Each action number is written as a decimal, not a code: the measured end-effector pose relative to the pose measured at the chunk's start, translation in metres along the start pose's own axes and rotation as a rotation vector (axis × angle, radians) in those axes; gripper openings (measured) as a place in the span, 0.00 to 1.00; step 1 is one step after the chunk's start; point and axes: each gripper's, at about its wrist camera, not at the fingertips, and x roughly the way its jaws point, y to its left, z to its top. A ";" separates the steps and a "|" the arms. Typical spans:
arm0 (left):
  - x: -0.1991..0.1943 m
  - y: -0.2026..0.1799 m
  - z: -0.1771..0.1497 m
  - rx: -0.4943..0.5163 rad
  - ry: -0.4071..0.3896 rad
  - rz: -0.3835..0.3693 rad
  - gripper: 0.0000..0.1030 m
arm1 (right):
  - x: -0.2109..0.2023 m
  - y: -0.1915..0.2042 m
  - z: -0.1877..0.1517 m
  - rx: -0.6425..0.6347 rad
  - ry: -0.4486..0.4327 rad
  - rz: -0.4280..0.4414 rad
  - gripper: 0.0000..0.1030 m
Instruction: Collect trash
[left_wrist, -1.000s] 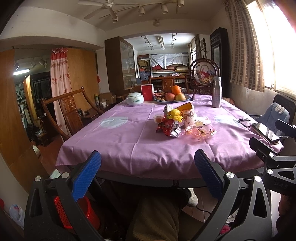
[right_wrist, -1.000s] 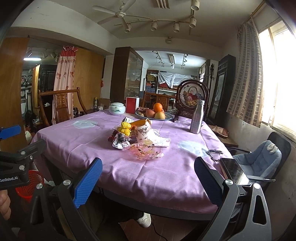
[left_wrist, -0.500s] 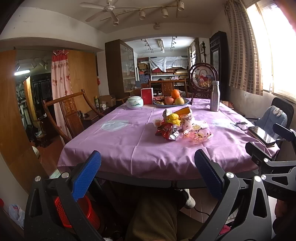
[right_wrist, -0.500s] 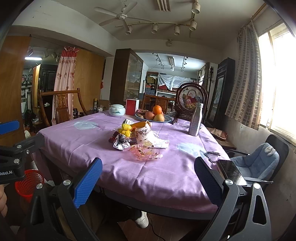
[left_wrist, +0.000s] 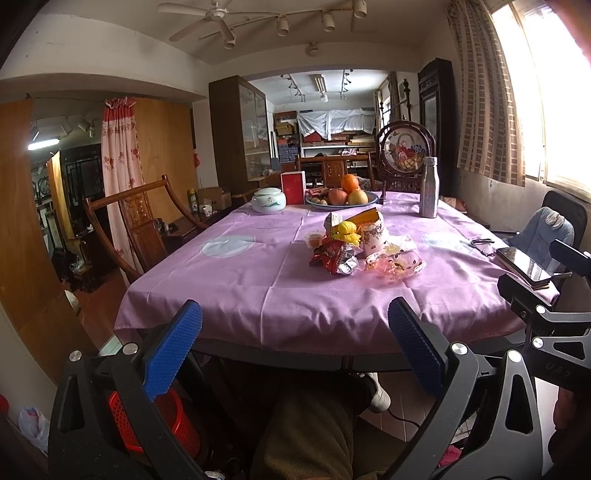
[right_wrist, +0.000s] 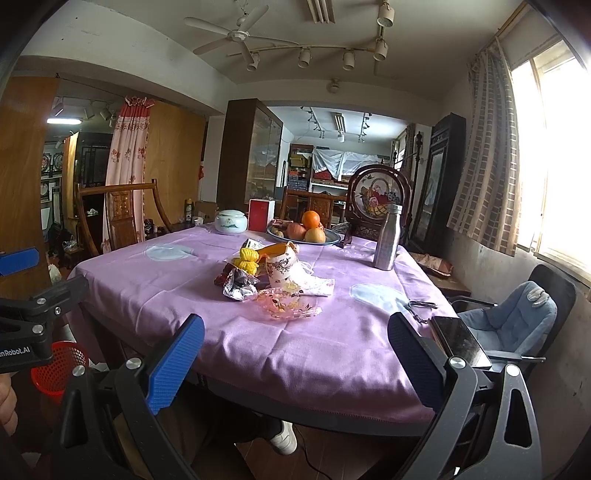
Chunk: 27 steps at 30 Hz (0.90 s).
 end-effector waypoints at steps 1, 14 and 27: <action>0.000 0.000 0.000 -0.001 0.001 0.000 0.94 | 0.000 0.000 0.000 0.000 0.000 0.000 0.95; 0.002 0.001 -0.006 -0.001 0.009 0.000 0.94 | 0.001 0.001 -0.001 0.001 -0.003 -0.002 0.95; 0.017 0.001 -0.015 -0.007 0.052 -0.017 0.94 | 0.007 0.001 -0.006 0.001 0.010 -0.002 0.95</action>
